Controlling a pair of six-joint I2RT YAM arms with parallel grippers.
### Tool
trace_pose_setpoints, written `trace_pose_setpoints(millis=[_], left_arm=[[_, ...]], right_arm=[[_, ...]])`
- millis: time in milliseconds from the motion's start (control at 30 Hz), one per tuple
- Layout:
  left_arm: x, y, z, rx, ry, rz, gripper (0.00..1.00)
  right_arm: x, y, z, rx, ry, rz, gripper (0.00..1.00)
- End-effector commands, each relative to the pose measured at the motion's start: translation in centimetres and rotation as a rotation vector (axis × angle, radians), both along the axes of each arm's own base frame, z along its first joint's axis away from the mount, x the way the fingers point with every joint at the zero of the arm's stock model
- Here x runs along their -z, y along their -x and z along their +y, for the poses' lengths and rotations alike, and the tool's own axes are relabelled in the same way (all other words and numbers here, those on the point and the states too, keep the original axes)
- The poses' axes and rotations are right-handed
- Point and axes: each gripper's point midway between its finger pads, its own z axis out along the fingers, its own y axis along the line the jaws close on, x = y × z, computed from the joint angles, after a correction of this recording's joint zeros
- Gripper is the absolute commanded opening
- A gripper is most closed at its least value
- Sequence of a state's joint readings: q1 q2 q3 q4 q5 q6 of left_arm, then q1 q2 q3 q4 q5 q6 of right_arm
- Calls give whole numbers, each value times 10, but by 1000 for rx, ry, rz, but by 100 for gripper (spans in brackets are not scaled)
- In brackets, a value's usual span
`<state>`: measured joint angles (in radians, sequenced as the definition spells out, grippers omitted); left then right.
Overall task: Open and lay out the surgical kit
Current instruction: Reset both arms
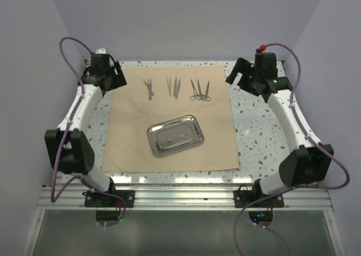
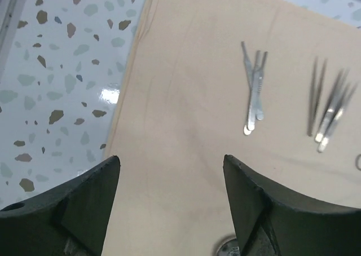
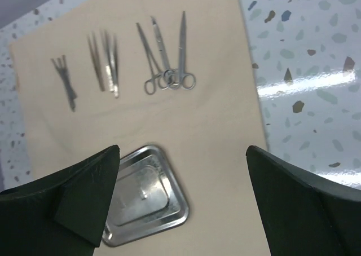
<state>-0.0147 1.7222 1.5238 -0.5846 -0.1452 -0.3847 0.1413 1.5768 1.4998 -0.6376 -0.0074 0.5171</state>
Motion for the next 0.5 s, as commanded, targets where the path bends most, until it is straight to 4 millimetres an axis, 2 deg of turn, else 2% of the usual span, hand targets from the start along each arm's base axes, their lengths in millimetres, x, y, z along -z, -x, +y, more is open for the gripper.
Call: trace_pose_setpoints(millis=[0,33,100,133,167,200,267,300,400,467], left_arm=[[-8,43,-19,3,12,-85,77],[-30,58,-23,4,24,-151,77],[-31,86,-25,4,29,-184,77],[-30,94,-26,1,32,-187,77],[-20,106,-21,-15,18,-155,77],[-27,115,-20,-22,23,-178,77],[-22,128,-18,-27,17,-162,77],[-28,133,-17,-32,19,-180,77],[-33,144,-13,-36,7,-203,77],[-27,149,-9,-48,-14,-192,78]], right_arm=[[-2,31,20,-50,-133,7,98],[-9,44,23,-68,-156,-24,98],[-22,57,33,-105,-228,-54,98],[-31,65,38,-119,-249,-81,98],[-35,71,45,-148,-279,-83,98],[-41,74,49,-156,-296,-96,98],[-50,82,56,-195,-311,-114,98],[-52,85,57,-209,-305,-115,99],[-63,91,62,-254,-270,-155,91],[-66,94,59,-223,-247,-161,95]])
